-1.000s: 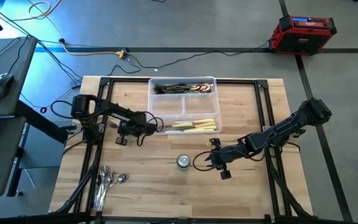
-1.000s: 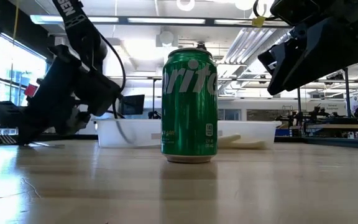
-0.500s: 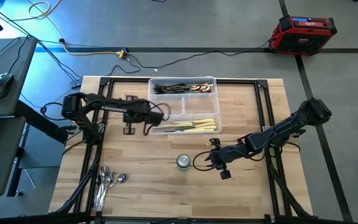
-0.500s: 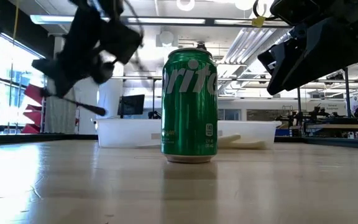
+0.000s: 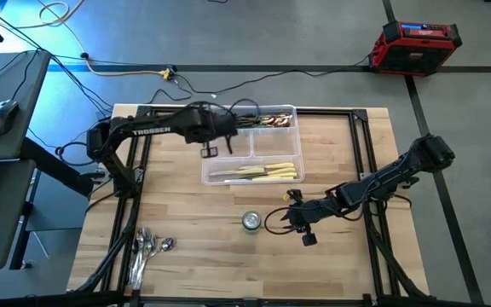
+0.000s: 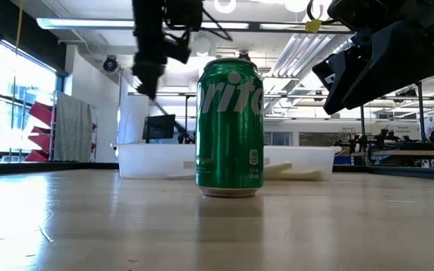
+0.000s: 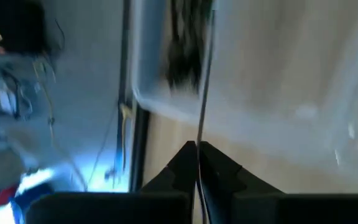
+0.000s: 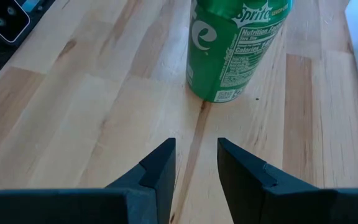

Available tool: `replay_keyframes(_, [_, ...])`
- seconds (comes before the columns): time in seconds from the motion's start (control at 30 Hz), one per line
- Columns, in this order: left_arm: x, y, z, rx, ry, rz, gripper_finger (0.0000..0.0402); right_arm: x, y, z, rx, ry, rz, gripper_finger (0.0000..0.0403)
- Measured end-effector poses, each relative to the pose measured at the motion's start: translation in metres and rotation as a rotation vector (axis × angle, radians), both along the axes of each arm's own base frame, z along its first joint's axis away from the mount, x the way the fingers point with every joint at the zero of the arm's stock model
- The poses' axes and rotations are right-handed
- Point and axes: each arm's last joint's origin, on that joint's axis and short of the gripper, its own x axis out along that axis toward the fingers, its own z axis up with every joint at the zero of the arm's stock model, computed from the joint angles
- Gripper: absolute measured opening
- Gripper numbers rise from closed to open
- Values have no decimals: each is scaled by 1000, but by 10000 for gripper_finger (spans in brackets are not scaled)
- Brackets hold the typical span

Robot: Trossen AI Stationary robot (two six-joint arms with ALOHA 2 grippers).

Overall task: Sort silverware
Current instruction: Put the black fork into the silverware tray, then adjust the silverware tray

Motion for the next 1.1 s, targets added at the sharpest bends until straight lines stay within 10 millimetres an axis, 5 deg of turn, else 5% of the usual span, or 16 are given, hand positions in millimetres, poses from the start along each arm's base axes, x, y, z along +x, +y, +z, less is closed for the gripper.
replay_keyframes(0.33, [34,60,-39,85,-19,-91,0,0,0,0,0,5,-2,103])
replay_keyframes(0.73, [36,115,-106,-85,61,-155,26,-1,0,-1,-6,16,-1,103])
replay_keyframes(0.9, [29,118,-96,-57,66,-89,86,-1,-1,-1,-10,19,1,103])
replay_keyframes(1.1, [21,80,-42,0,34,-27,124,-1,-3,-1,-82,-1,12,103])
